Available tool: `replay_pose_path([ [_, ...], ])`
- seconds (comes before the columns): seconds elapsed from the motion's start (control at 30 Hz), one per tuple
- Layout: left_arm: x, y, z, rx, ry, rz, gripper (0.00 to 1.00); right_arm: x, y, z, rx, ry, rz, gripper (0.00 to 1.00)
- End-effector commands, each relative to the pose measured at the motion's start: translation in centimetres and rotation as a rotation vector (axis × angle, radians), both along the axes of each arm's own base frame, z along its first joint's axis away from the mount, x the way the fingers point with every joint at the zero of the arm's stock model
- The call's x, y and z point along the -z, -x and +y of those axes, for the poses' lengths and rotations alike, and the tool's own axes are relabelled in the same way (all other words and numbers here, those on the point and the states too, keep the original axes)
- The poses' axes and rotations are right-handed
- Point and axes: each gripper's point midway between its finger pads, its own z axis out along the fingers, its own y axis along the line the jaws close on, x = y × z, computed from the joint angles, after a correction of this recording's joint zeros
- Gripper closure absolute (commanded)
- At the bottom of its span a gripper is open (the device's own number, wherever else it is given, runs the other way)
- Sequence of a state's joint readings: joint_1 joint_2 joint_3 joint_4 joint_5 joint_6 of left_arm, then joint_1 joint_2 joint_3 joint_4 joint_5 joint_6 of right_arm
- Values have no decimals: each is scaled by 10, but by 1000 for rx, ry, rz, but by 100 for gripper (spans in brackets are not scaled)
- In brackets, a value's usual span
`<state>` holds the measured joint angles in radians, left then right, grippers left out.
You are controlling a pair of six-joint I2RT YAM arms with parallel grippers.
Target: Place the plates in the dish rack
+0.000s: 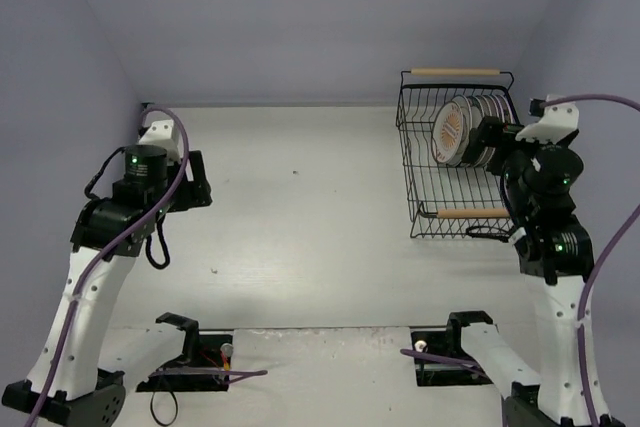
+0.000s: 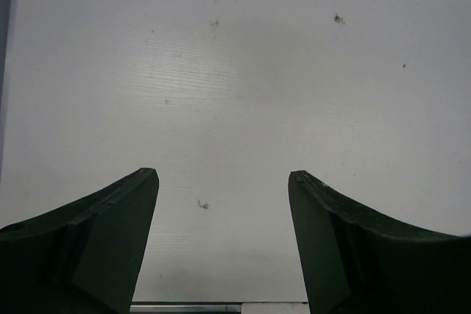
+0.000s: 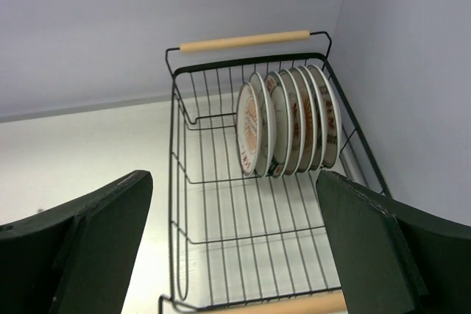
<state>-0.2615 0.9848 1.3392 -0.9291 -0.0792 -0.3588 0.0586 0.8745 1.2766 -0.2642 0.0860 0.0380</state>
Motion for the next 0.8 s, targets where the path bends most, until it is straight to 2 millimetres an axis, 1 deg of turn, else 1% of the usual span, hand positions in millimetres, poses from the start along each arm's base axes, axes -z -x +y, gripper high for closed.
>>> replay_pose_path([
  [0.0,-28,6,15,-56,-10,-139,29,-26,28,11,-35,-93,-130,0],
  [0.03,-25,8,19,-71,-21,-139,29,-20,31,15,-52,-96,-127,0],
  [0.07,-24,12,21,-80,-23,-141,28,-22,39,16,-59,-99,-145,0],
  [0.13,-27,19,27,-109,-20,-155,28,-21,44,19,-73,-103,-143,0],
  [0.23,-31,31,31,-128,-11,-161,28,-24,56,24,-101,-112,-165,0],
  [0.47,-34,45,34,-141,11,-157,28,-33,65,20,-84,-104,-186,0],
  [0.6,-40,48,35,-141,12,-167,28,-40,71,20,-89,-97,-208,0],
  [0.77,-47,51,37,-145,12,-174,28,-43,76,21,-95,-91,-217,0],
])
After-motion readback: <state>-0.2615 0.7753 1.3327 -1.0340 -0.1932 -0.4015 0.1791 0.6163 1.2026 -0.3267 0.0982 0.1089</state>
